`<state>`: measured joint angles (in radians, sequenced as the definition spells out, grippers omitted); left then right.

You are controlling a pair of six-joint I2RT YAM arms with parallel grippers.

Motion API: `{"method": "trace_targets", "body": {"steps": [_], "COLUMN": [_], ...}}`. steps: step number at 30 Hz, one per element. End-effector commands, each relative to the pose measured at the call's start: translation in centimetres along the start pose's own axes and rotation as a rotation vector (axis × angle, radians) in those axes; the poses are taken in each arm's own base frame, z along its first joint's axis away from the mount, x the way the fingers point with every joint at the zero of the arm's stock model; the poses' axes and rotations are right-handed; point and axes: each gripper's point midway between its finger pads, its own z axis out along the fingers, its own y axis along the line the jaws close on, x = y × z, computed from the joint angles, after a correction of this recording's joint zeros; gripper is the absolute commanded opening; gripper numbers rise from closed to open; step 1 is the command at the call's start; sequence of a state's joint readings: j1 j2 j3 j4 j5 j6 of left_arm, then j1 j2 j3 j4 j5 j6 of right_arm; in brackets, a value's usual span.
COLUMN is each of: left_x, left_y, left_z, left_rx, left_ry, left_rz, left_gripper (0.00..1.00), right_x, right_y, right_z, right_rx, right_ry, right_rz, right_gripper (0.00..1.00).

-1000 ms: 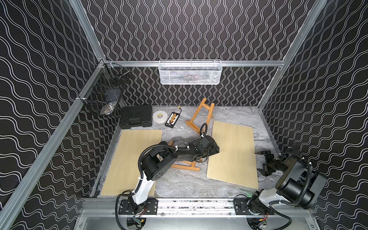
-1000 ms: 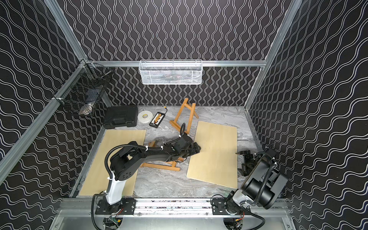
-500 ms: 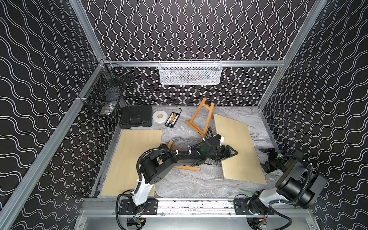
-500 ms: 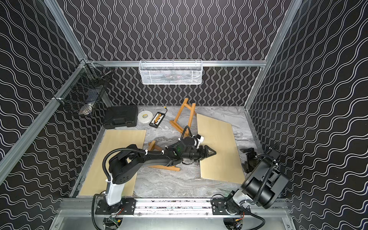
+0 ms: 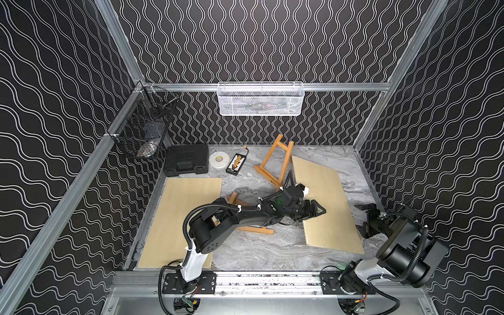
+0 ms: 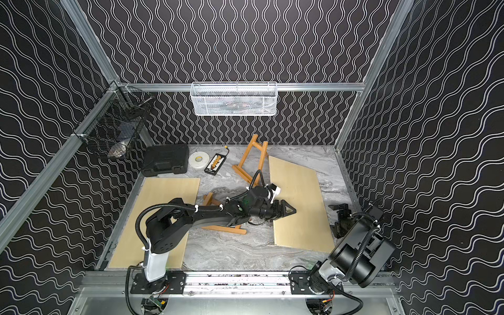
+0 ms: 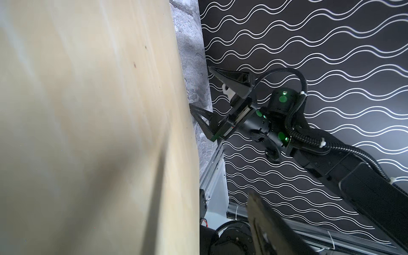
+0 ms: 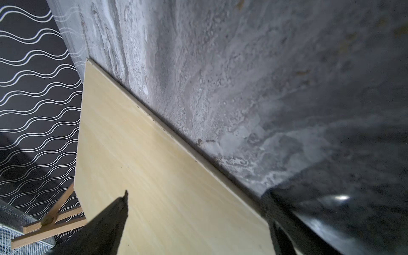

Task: Assemble the easel
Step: Pick up the drawing board from the center of the board.

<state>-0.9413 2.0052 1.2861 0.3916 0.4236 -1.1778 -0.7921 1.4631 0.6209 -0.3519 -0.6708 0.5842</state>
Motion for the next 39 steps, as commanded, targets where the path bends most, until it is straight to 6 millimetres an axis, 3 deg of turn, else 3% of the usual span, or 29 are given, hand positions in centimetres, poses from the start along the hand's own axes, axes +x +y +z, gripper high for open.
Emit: {"method": "trace_targets", "body": {"steps": [1,5,11,18,31,39], "left_x": [-1.1,-1.4,-1.6,-1.9,-2.2,-2.3], "left_y": [-3.9,-4.2,-3.1,-2.2,-2.3,-2.0], "left_z": [-1.1,-2.0,-3.0,-3.1,-3.1,-2.3], "left_rx": [0.087,0.05,-0.002,-0.046,-0.104,-0.117], "left_ry": [-0.025,-0.031,-0.036,-0.04,-0.018,-0.002], "left_rz": [0.097,0.134,0.141,0.149,0.216,0.225], "left_gripper": [0.76,0.77,0.73,0.5,0.25,0.11], "right_x": [3.2,3.0,2.9,2.9,3.6,3.9], "right_y": [-6.1,-6.1,-6.2,-5.4,-2.3,-0.3], "right_z": [-0.3,-0.4,-0.4,-0.7,-1.4,-3.6], "right_rx": [0.272,0.273,0.278,0.281,0.324,0.365], "right_ry": [0.064,0.05,0.044,0.019,-0.036,-0.128], "right_rz": [0.169,0.164,0.156,0.107,-0.098,-0.241], "right_gripper": [1.0,1.0,1.0,1.0,1.0,1.0]}}
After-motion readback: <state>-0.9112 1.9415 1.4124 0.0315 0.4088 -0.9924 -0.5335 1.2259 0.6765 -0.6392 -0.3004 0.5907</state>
